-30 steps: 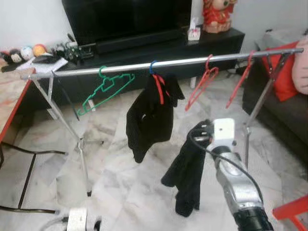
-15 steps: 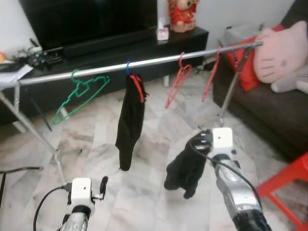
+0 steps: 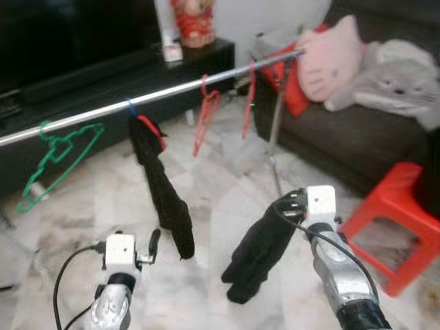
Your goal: Hang hanger
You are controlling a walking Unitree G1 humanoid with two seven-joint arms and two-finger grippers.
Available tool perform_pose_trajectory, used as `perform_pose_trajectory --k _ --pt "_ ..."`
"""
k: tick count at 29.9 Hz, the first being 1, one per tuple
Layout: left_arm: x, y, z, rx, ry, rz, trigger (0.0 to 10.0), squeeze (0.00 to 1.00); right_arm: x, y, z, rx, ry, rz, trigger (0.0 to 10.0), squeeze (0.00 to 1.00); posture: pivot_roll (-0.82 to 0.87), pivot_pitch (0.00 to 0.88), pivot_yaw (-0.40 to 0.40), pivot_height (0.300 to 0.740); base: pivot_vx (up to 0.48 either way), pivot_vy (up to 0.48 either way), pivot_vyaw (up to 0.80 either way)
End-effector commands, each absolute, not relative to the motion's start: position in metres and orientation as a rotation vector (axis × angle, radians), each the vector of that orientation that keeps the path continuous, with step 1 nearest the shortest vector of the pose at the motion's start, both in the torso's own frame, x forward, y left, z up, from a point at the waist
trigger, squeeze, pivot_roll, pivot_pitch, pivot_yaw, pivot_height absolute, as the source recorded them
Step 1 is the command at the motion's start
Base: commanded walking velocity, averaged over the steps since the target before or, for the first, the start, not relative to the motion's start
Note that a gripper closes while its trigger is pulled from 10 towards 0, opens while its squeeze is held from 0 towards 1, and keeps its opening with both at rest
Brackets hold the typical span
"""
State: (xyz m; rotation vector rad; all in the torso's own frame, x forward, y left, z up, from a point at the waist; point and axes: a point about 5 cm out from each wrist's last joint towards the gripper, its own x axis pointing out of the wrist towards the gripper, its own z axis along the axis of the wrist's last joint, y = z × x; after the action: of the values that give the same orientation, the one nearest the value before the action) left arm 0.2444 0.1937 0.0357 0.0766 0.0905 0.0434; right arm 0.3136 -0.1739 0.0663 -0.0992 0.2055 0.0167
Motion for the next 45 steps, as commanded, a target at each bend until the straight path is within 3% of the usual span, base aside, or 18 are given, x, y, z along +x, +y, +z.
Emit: perform_pose_trajectory --k 1,9,45 --pt "0.242 0.198 0.035 0.073 0.112 0.052 10.0 0.00 0.317 -0.167 0.071 -0.102 0.172 0.032 10.0 0.00 -0.16 0.000 0.088 0.732 0.000 0.000 -0.74" --pt "0.242 0.195 0.042 0.068 0.111 0.040 10.0 0.00 0.317 -0.169 0.068 -0.105 0.176 0.024 10.0 0.00 -0.15 0.000 0.087 0.732 0.000 0.000 -0.74" --pt "0.254 0.178 0.070 0.049 0.047 -0.014 10.0 0.00 0.311 -0.164 0.053 -0.166 0.175 0.065 10.0 0.00 -0.15 0.000 0.090 0.732 0.027 0.000 0.06"
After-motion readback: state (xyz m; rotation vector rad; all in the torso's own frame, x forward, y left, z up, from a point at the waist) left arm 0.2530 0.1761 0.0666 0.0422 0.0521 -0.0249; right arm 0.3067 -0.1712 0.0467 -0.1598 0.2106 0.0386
